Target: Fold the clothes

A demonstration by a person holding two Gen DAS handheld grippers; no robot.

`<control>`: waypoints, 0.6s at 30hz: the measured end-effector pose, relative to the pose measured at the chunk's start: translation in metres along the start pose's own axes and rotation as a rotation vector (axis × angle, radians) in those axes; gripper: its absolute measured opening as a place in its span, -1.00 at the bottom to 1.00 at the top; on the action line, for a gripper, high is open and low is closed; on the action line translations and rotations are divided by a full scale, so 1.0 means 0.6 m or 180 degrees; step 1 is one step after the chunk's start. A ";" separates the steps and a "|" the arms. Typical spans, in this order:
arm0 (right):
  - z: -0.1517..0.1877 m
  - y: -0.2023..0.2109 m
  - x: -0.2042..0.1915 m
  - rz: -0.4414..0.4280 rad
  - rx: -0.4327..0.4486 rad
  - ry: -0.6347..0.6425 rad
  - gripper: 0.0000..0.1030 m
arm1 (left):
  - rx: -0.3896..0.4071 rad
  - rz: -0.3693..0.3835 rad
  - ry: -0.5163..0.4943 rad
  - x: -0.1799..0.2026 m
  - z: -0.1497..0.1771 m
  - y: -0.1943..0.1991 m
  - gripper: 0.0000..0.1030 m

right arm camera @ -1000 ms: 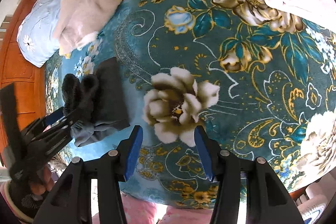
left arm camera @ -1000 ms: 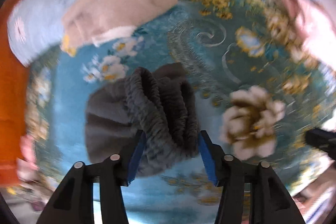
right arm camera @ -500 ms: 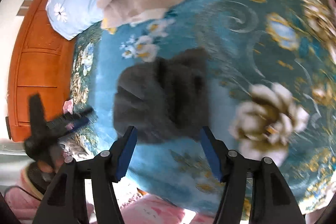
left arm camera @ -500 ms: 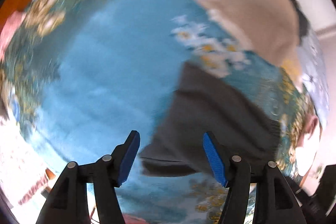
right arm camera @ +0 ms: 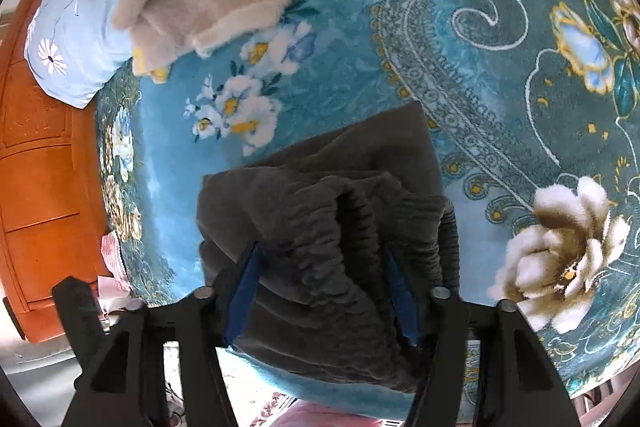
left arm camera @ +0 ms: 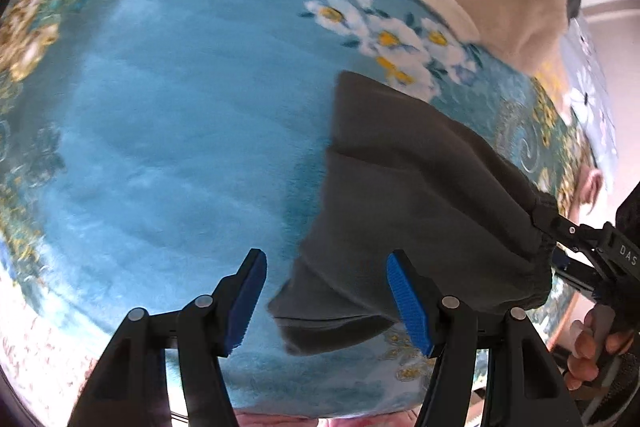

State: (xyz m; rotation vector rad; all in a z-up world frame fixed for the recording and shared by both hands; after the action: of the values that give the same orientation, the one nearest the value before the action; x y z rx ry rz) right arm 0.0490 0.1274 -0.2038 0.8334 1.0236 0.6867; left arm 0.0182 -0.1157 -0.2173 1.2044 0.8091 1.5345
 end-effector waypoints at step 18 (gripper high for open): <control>-0.026 -0.032 0.081 0.0158 -0.0045 -0.0048 -0.68 | -0.0381 -0.0209 -0.0520 0.071 -0.003 -0.094 0.31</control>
State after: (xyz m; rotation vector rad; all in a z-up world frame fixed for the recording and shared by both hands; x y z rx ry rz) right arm 0.0547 0.1613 -0.2464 0.8529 0.9862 0.7281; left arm 0.0320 -0.0586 -0.2562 1.1863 0.6342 1.3916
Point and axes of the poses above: each gripper's, at about its wrist camera, not at the fingertips, and y roughly against the way its jaws point, x to its right, z to its underside, the point moved 5 cm from there along -y, roughly the way its jaws point, and after that the axes turned 9 degrees about -x, right-handed, at the moved point
